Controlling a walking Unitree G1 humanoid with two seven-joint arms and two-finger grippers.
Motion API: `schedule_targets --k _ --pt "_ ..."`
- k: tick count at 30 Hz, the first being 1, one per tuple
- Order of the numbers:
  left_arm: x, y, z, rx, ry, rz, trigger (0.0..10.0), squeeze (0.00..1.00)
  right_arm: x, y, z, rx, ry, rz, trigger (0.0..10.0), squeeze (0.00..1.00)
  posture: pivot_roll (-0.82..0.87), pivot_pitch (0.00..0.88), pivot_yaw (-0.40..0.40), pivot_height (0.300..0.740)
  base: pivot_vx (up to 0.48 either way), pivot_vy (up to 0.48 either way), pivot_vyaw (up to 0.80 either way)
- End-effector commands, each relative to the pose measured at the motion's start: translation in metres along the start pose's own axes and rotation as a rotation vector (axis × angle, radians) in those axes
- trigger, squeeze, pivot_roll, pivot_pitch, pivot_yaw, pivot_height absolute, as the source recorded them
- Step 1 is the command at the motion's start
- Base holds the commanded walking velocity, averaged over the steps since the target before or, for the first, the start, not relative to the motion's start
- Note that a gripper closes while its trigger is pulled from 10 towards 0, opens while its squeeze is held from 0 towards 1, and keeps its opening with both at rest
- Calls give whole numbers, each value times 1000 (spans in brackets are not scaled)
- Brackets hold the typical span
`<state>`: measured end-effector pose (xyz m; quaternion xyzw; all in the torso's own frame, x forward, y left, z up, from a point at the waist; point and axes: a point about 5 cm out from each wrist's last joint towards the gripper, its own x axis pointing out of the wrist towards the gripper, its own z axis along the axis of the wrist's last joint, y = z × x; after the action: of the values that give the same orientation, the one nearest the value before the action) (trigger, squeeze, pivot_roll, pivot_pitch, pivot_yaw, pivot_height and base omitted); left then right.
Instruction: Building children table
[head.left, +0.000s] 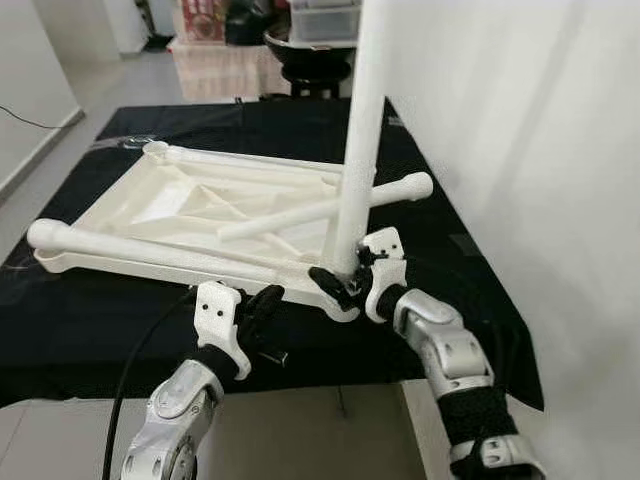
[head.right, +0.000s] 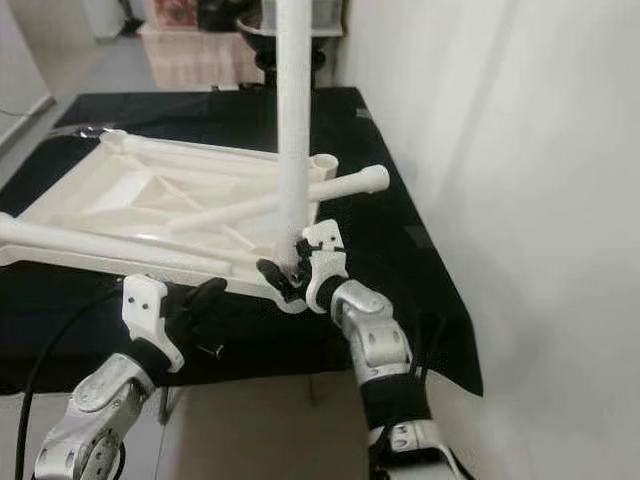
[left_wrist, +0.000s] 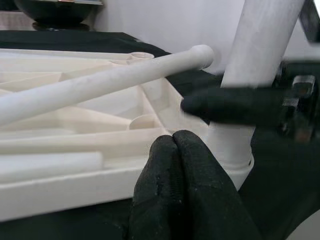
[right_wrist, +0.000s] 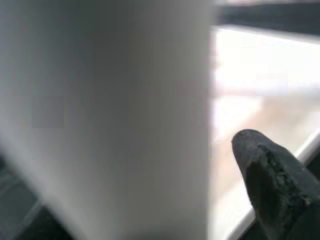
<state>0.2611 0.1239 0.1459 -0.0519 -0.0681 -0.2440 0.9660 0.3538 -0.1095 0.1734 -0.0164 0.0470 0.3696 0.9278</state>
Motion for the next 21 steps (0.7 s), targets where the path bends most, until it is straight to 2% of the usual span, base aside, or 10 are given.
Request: schedule_targets --k 1,3,6,7,9,12,17,18,19,21 --pt "-2 0 -6 -5 25 -3 10000 0 3 3 10 -28 -21 142 10000 0 -7 76 -13 740 0 0 0" --pt "-2 0 -7 -5 25 -3 10000 0 0 -4 22 -96 -24 251 10000 0 -8 75 -12 740 0 0 0" --pt "-2 0 -7 -5 26 -2 10000 0 -1 -7 27 -120 -10 308 10000 0 -2 73 -14 740 0 0 0" --pt "-2 0 -7 -4 26 -1 10000 0 -2 -8 31 -148 -1 362 10000 0 1 72 -14 740 0 0 0" --pt "-2 0 -7 -3 29 -1 10000 0 -5 -10 35 -143 24 480 10000 0 3 72 -13 740 0 0 0" --pt "-3 -1 -7 -2 30 -2 10000 0 -5 -13 37 -133 40 530 10000 0 6 72 -15 740 0 0 0" --pt "-3 -1 -8 0 32 -2 10000 0 -2 -18 35 -123 65 545 10000 0 13 76 -13 740 0 0 0" --pt "-3 -1 -8 0 33 -2 10000 0 -1 -19 34 -115 70 541 4549 0 13 76 -13 740 0 0 0" --pt "-3 -2 -7 0 32 -2 10000 0 0 -20 34 -99 72 538 0 0 15 79 -13 740 0 0 0" --pt "-3 -2 -7 -1 33 -3 10000 0 -1 -21 32 -95 75 543 0 0 17 81 -13 740 0 0 0"
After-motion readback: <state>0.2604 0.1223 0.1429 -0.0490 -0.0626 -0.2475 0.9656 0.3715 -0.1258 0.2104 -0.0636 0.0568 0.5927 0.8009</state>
